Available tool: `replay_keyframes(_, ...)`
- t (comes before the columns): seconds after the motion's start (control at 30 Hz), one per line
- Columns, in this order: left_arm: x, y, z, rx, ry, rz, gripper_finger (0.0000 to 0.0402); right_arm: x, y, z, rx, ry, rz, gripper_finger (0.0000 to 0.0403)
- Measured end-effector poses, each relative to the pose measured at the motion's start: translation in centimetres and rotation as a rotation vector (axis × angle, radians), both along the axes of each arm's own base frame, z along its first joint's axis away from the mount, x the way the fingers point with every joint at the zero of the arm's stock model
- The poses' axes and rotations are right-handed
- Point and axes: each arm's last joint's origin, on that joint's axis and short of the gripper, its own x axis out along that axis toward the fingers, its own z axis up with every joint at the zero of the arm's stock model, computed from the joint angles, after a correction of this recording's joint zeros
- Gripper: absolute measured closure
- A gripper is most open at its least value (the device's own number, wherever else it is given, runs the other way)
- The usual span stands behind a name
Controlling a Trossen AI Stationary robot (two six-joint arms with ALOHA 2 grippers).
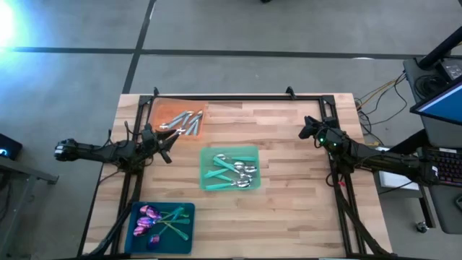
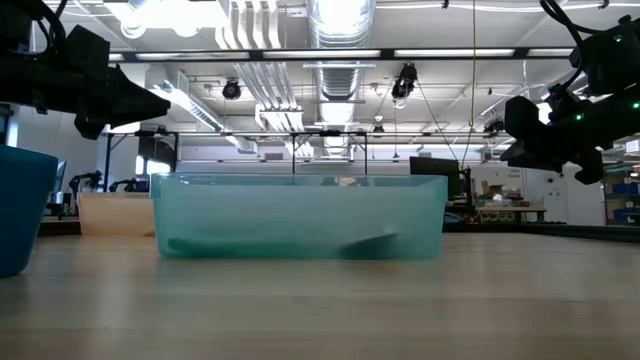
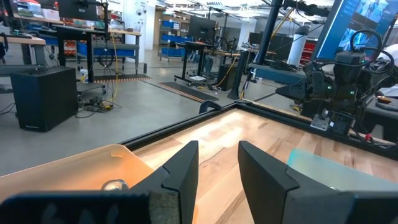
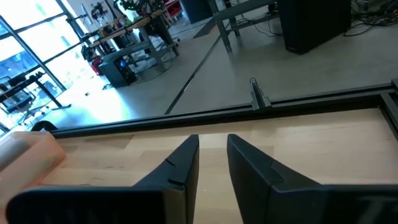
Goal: Sort silverware by color (type)
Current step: Return to Home Position
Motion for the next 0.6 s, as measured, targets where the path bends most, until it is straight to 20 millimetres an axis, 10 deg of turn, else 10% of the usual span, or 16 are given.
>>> replay_keyframes(0.6, 0.0, 0.0, 0.0, 0.0, 0.0, 0.0, 0.0304, 0.0, 0.0, 0.0, 0.0, 0.0, 0.0, 0.0319)
